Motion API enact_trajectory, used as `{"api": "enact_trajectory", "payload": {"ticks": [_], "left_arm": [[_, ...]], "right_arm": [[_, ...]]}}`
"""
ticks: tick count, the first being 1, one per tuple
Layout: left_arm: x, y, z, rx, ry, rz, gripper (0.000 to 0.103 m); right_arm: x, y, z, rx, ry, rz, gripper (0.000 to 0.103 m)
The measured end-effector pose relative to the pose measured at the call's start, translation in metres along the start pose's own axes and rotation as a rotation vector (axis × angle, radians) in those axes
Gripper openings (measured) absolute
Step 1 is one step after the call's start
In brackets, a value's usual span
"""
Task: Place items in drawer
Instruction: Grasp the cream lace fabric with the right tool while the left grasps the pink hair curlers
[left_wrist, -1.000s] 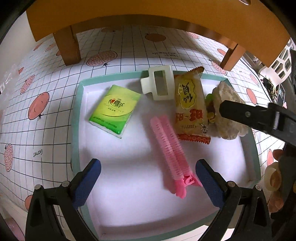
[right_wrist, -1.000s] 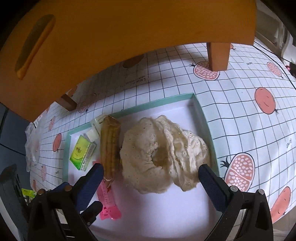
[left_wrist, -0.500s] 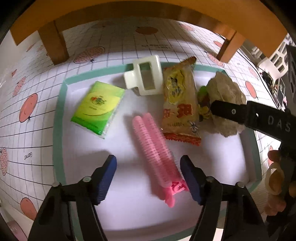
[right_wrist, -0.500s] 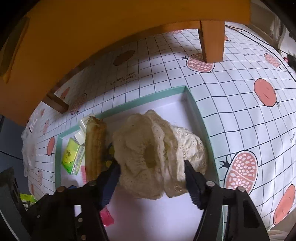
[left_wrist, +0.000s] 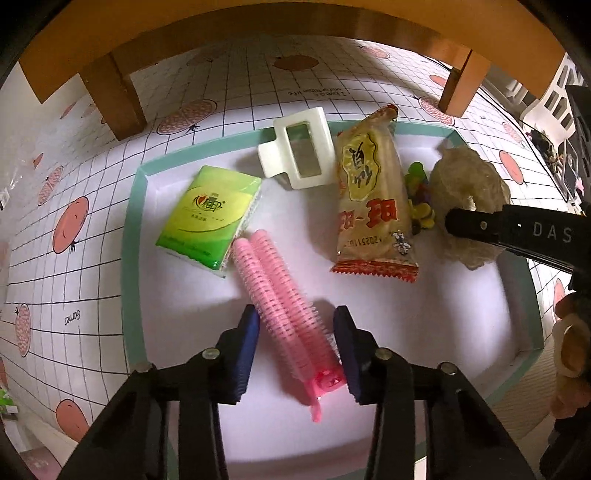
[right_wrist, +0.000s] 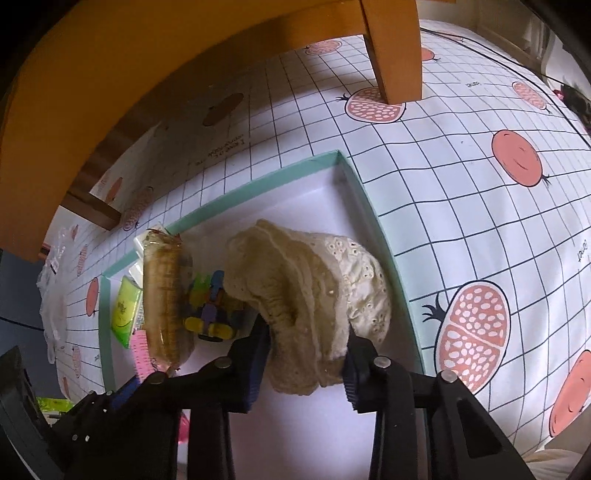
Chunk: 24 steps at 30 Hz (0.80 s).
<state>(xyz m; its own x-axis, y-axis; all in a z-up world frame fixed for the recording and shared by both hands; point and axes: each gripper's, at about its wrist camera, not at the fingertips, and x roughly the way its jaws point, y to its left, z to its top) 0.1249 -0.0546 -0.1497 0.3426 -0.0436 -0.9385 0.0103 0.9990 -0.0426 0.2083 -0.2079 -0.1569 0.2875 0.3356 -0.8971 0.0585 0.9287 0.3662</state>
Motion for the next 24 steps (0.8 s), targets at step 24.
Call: {"api": "enact_trajectory", "payload": {"ticks": [24], "left_arm": [[-0.013,0.028,-0.023,-0.063,0.030,-0.010,0.028]], "right_arm": [[-0.024,-0.002,-0.011,0.030,-0.007,0.065,0.023]]}}
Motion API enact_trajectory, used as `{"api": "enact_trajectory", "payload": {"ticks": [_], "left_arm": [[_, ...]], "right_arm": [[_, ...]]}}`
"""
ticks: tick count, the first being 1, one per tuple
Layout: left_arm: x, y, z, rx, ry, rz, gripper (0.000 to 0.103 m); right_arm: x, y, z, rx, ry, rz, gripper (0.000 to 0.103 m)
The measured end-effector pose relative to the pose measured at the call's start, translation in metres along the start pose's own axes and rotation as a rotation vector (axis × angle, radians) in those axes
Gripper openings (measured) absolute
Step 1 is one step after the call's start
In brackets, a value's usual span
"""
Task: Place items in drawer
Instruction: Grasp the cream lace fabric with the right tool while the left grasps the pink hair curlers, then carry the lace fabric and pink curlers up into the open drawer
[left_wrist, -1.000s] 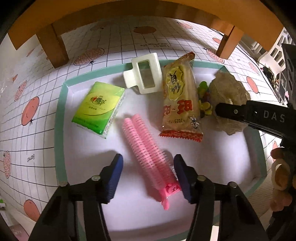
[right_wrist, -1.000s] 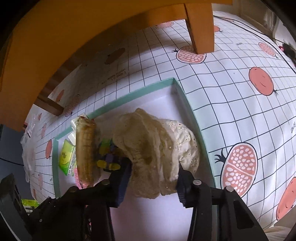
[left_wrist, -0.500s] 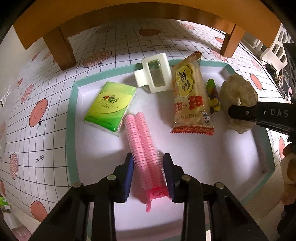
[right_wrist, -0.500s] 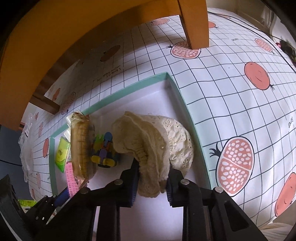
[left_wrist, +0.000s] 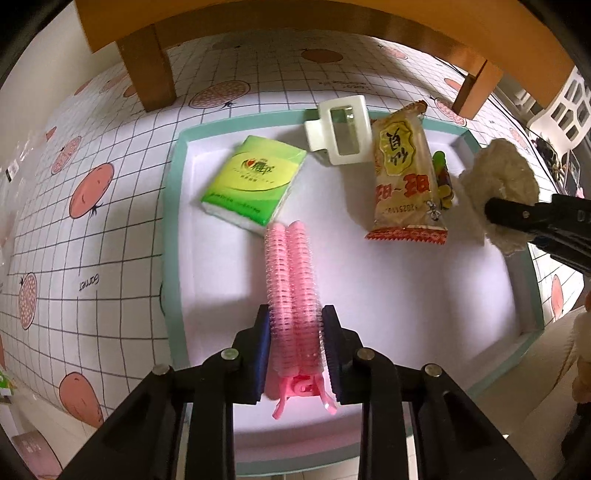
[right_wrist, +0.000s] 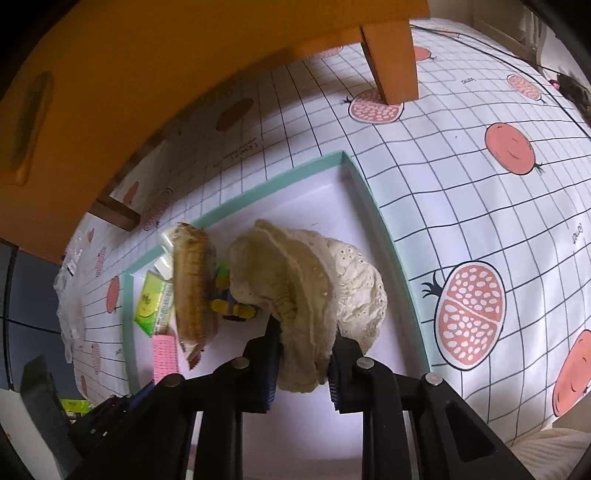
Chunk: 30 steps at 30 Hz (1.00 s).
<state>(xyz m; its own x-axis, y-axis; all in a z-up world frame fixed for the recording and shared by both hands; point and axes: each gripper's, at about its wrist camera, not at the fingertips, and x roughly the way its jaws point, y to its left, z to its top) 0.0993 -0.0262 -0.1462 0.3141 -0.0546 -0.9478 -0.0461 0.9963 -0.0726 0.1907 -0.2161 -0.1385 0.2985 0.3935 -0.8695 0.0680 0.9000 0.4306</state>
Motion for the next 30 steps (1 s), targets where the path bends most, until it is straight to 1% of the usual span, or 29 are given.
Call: {"api": "enact_trajectory", "payload": {"ticks": [3,8,11,17,21,30], "left_arm": [[-0.006,0.002,0.000,-0.010,-0.008,-0.008,0.028],[-0.027,0.004,0.005,-0.021,-0.058,-0.033,0.028],[-0.046,0.000,0.012,-0.022,-0.104,-0.056,0.028],[-0.091,-0.007,0.028,-0.006,-0.224,-0.102,0.028],[-0.120,-0.009,0.037,0.006,-0.296,-0.127,0.028],[-0.183,-0.012,0.049,0.016,-0.447,-0.185,0.028]], "right_arm": [[-0.010,-0.002,-0.003,0.017,-0.020,0.014,0.023],[-0.032,-0.001,-0.005,0.035,-0.060,0.041,0.023],[-0.046,0.007,-0.006,0.010,-0.088,0.039,0.023],[-0.078,0.031,-0.012,-0.097,-0.158,0.022,0.023],[-0.102,0.043,-0.013,-0.121,-0.202,0.027,0.023],[-0.162,0.073,-0.012,-0.177,-0.333,0.057,0.023]]}}
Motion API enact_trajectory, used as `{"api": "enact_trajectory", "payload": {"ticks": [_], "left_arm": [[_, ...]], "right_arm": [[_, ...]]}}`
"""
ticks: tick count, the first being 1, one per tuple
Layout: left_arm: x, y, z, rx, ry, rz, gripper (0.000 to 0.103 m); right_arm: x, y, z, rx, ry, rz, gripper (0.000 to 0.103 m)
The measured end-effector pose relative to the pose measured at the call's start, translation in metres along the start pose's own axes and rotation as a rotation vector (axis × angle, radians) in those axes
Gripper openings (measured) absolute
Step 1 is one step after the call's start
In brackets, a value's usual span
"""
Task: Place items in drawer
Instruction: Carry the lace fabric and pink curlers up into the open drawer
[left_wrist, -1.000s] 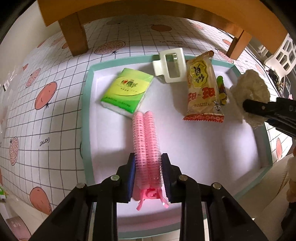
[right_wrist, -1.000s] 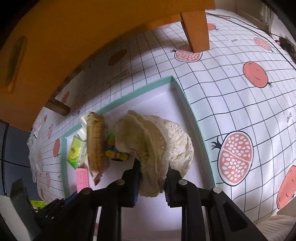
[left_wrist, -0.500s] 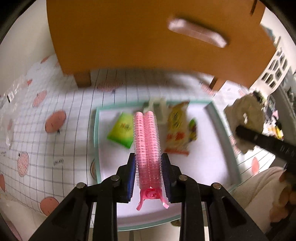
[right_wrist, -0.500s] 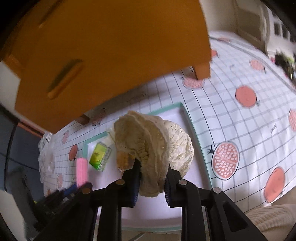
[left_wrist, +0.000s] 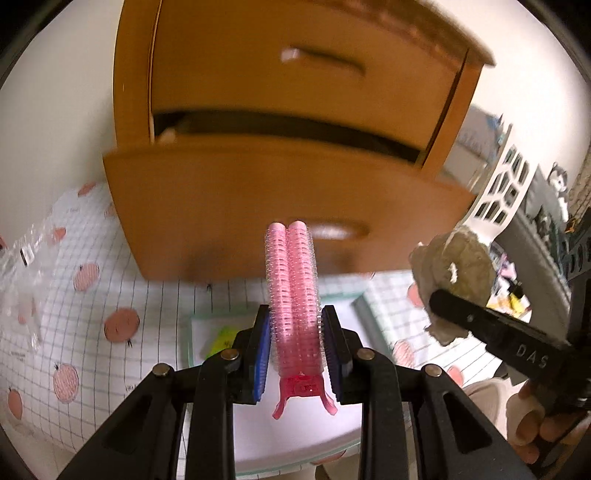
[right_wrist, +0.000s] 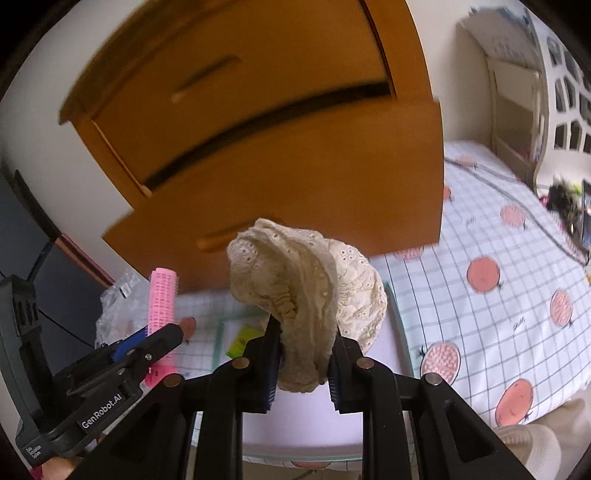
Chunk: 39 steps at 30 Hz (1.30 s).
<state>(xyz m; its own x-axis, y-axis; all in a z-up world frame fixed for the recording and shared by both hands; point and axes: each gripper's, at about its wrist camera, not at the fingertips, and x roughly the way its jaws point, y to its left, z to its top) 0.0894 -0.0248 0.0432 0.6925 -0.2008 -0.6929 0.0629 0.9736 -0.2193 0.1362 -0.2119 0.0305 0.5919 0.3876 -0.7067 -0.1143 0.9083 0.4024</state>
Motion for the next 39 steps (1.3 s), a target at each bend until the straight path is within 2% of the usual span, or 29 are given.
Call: {"api": "enact_trajectory", "payload": {"ticks": [12,22,30,39], "left_arm": [[-0.055,0.003,0.058,0.010,-0.176,-0.029,0.028],[-0.078,0.007,0.100,0.028,-0.272,-0.028,0.028],[-0.076,0.011,0.124,0.051,-0.297,0.002,0.028],[-0.048,0.019,0.138,0.044,-0.252,0.015,0.028]], "right_arm": [[-0.053,0.038,0.055,-0.058,-0.138,0.037,0.023],[-0.067,0.065,0.100,-0.108,-0.182,0.032,0.023],[-0.064,0.073,0.130,-0.115,-0.174,0.027,0.023],[-0.041,0.071,0.156,-0.099,-0.119,-0.018,0.023]]}}
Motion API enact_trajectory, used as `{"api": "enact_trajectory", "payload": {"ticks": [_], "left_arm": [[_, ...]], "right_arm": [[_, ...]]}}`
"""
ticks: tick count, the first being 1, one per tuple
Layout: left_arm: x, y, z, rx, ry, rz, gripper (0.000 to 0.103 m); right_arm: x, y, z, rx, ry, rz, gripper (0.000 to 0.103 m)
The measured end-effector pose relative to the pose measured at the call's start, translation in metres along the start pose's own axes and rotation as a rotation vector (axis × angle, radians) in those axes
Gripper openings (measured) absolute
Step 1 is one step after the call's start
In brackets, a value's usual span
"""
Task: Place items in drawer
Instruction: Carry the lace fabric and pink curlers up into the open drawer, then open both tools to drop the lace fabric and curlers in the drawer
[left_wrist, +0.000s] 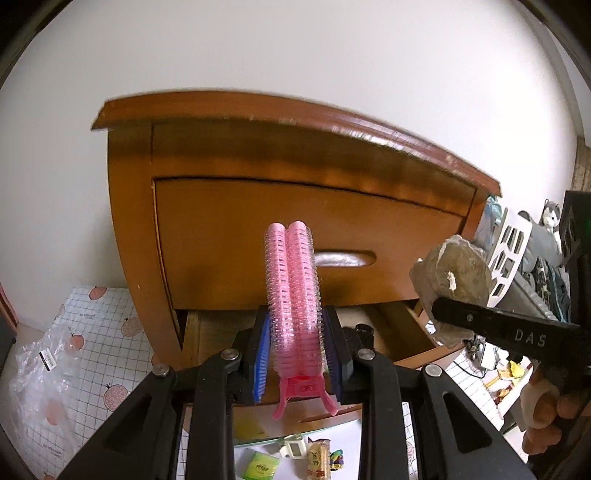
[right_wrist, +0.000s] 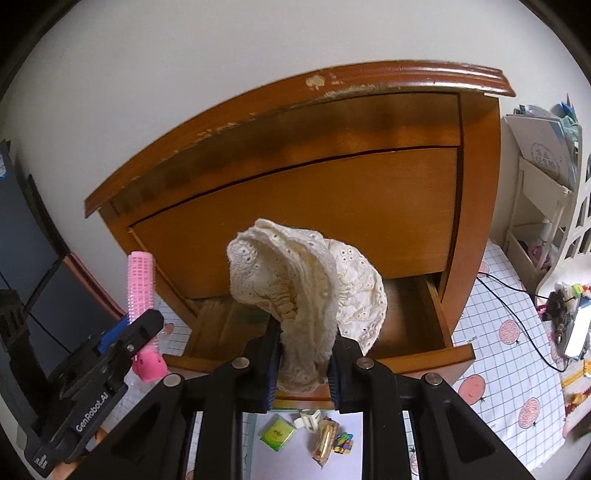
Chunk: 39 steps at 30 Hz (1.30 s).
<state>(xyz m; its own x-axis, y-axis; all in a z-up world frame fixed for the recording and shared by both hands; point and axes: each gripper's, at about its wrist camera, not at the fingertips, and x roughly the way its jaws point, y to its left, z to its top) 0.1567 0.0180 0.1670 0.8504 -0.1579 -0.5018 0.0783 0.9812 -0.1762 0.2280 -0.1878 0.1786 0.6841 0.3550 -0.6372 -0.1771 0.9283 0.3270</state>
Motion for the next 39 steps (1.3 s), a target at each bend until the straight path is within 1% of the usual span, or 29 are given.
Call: {"api": "enact_trajectory", "payload": {"ticks": [3,6,10,16,19,25,32,34,36,37,38,39], "left_arm": [[0.015,0.005,-0.005,-0.011,0.038,0.007,0.028],[0.030,0.013,-0.012,-0.051,0.088,-0.008,0.028],[0.048,0.020,-0.015,-0.081,0.129,0.011,0.028],[0.066,0.017,-0.013,-0.059,0.152,0.044,0.028],[0.074,0.011,-0.019,-0.043,0.168,0.056,0.028],[0.089,0.007,-0.031,-0.036,0.213,0.065,0.028],[0.100,0.000,-0.031,-0.024,0.225,0.063,0.029],[0.101,0.000,-0.031,-0.022,0.225,0.061,0.029],[0.102,0.000,-0.032,-0.020,0.226,0.060,0.030],[0.103,-0.001,-0.032,-0.020,0.228,0.061,0.035],[0.103,-0.001,-0.032,-0.021,0.231,0.062,0.041],[0.103,0.000,-0.032,-0.022,0.232,0.063,0.044]], "right_arm": [[0.015,-0.005,0.003,0.002,0.027,-0.024,0.023],[0.030,-0.008,0.001,0.005,0.065,-0.050,0.023],[0.048,-0.010,-0.003,-0.009,0.102,-0.086,0.023],[0.064,-0.006,-0.005,-0.039,0.125,-0.118,0.023],[0.072,-0.005,-0.006,-0.056,0.136,-0.137,0.023],[0.089,-0.005,-0.011,-0.061,0.168,-0.164,0.023],[0.102,-0.007,-0.017,-0.070,0.199,-0.183,0.023],[0.105,-0.007,-0.017,-0.077,0.207,-0.193,0.025],[0.109,-0.006,-0.017,-0.075,0.211,-0.199,0.027],[0.112,-0.005,-0.017,-0.073,0.212,-0.199,0.028],[0.113,-0.005,-0.017,-0.069,0.214,-0.196,0.031],[0.113,-0.005,-0.017,-0.067,0.217,-0.193,0.032]]}}
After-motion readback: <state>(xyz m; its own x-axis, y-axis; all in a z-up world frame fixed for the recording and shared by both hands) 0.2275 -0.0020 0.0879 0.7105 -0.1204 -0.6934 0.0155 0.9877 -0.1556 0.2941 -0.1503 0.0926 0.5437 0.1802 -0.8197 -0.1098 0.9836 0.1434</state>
